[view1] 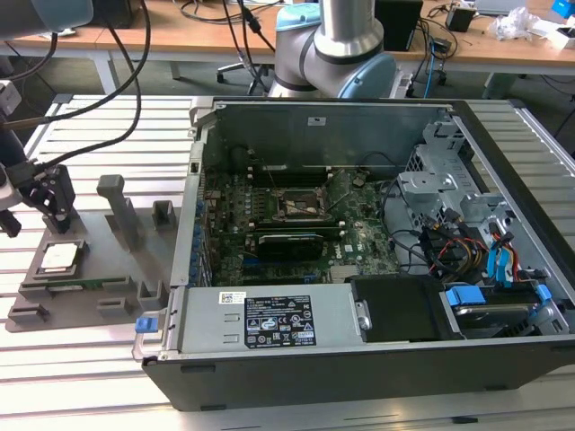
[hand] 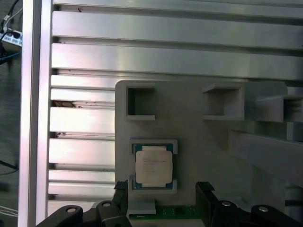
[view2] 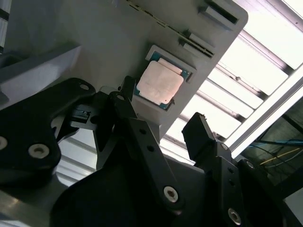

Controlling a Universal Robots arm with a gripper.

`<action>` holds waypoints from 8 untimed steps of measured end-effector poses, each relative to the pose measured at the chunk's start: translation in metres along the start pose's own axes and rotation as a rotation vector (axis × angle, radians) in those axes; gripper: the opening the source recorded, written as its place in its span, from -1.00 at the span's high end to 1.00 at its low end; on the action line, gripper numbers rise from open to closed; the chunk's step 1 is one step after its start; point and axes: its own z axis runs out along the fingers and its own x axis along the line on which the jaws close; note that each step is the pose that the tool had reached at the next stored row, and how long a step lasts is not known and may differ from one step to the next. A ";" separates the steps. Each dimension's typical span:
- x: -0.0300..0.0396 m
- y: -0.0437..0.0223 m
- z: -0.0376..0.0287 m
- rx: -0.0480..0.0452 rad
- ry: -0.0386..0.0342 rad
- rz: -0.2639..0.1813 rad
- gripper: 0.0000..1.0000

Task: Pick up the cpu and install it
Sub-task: 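Pick up the cpu and move it towards the insertion slot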

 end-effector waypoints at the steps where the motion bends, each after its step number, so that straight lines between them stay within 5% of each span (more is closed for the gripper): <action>1: 0.0000 -0.0003 0.0012 -0.0001 0.0000 0.000 -0.36; 8: 0.0002 -0.0074 0.0175 0.0002 0.0000 0.000 -0.36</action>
